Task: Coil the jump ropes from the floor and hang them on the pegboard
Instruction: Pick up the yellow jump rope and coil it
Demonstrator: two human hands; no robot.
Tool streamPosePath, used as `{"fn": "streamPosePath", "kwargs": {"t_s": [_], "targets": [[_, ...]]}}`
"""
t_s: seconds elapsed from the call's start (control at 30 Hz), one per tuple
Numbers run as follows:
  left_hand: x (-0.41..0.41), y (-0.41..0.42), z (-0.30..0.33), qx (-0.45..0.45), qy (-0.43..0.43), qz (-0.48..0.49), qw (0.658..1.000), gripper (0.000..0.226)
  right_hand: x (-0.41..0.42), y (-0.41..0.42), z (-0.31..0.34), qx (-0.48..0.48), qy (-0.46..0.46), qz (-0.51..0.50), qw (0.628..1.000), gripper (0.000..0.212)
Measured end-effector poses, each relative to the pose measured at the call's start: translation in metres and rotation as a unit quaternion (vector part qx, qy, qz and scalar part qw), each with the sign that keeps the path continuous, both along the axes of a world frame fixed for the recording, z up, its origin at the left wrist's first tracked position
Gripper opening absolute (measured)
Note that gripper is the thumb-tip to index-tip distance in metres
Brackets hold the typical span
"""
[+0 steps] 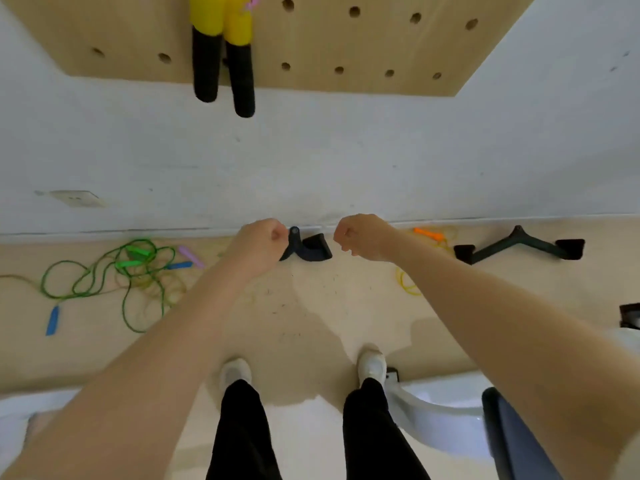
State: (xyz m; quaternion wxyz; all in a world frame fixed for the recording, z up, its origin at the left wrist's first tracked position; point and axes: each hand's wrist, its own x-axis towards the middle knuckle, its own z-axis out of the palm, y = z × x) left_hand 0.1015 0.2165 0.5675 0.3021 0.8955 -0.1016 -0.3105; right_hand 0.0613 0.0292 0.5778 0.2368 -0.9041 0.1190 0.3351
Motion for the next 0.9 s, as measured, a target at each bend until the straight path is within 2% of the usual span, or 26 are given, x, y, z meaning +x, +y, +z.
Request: {"fn": "streamPosePath", "kwargs": {"t_s": [0.23, 0.43, 0.53, 0.67, 0.73, 0.9], "targets": [[-0.036, -0.181, -0.063, -0.052, 0.033, -0.060, 0.996, 0.029, -0.074, -0.176, -0.089, -0.045, 0.010, -0.100, 0.994, 0.030], [-0.054, -0.300, -0.157, -0.070, 0.065, -0.057, 0.994, 0.037, -0.128, -0.284, -0.215, -0.069, 0.025, -0.196, 0.978, 0.028], [-0.049, -0.341, -0.226, -0.050, 0.072, -0.045, 0.995, 0.039, -0.146, -0.314, -0.286, -0.080, 0.041, -0.237, 0.967, 0.033], [-0.040, -0.380, -0.340, -0.041, 0.100, -0.063, 0.992, 0.023, -0.155, -0.345, -0.393, -0.086, 0.033, -0.270, 0.958, 0.040], [-0.038, -0.399, -0.396, -0.030, 0.110, -0.078, 0.990, 0.023, -0.155, -0.360, -0.446, -0.100, 0.028, -0.281, 0.954, 0.042], [-0.027, -0.432, -0.515, -0.016, 0.084, -0.110, 0.990, 0.026, -0.143, -0.398, -0.572, -0.126, 0.035, -0.297, 0.946, 0.044]]}}
